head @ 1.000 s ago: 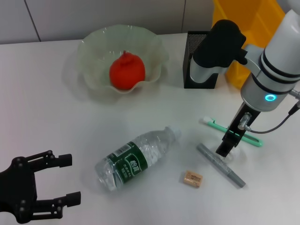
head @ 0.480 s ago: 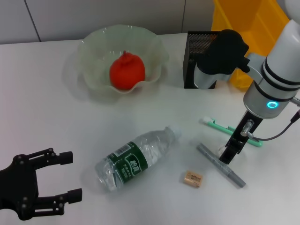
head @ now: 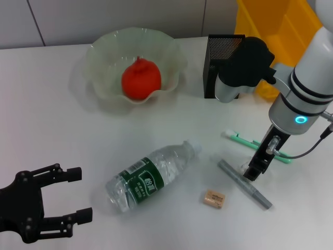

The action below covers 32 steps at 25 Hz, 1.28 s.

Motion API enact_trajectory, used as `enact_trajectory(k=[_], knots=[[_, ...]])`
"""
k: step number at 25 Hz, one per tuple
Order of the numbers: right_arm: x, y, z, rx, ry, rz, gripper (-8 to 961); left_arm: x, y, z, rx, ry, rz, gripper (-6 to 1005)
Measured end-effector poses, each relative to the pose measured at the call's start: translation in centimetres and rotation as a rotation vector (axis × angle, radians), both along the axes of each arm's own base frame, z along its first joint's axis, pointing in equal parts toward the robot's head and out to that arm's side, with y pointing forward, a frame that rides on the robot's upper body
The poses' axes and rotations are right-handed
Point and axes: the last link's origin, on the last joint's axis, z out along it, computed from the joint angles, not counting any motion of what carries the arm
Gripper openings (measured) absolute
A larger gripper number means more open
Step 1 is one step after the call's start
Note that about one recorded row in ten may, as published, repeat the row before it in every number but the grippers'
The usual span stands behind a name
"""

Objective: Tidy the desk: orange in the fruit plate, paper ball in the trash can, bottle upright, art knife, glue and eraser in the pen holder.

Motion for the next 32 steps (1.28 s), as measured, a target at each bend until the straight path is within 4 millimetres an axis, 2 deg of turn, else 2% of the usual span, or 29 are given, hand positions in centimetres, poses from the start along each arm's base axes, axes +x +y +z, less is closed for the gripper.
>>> enact_trajectory(k=[2, 8, 13, 16, 17, 18, 21, 22, 23, 27, 30, 32], knots=[[0.2, 0.0, -0.2, -0.003, 0.002, -0.006, 572, 0.0, 0.0, 0.0, 0.0, 0.0, 0.0, 857], [0.0, 0.1, 0.3, 0.004, 0.025, -0.003, 443, 0.0, 0.0, 0.0, 0.002, -0.003, 0.001, 856], [-0.9, 0.2, 1.6, 0.015, 0.054, 0.004, 439, 0.0, 0.1, 0.0, 0.005, -0.003, 0.002, 856], [-2.2, 0.3, 3.5, 0.044, 0.073, 0.032, 435, 0.0, 0.1, 0.0, 0.008, -0.004, 0.003, 857], [-2.9, 0.6, 5.2, 0.082, 0.075, 0.051, 433, 0.0, 0.1, 0.1, 0.01, -0.005, 0.004, 857], [-2.9, 0.6, 5.2, 0.082, 0.075, 0.051, 432, 0.0, 0.1, 0.1, 0.01, -0.005, 0.004, 857], [-3.9, 1.2, 8.3, 0.185, 0.054, 0.09, 430, 0.0, 0.1, 0.2, 0.016, -0.008, 0.006, 857], [-4.2, 1.6, 10.2, 0.266, 0.023, 0.119, 429, 0.0, 0.1, 0.2, 0.016, -0.008, 0.005, 857], [-4.2, 1.6, 10.2, 0.266, 0.023, 0.119, 429, 0.0, 0.1, 0.2, 0.016, -0.008, 0.005, 857], [-4.0, 2.8, 13.2, 0.421, 0.015, 0.164, 428, 0.0, 0.1, 0.3, 0.016, -0.012, 0.004, 857], [-3.5, 3.3, 13.6, 0.449, 0.024, 0.17, 426, 0.0, 0.1, 0.3, 0.017, -0.014, 0.004, 856], [-2.3, 4.0, 14.0, 0.497, 0.031, 0.188, 426, 0.0, 0.1, 0.3, 0.019, -0.015, 0.005, 856]])
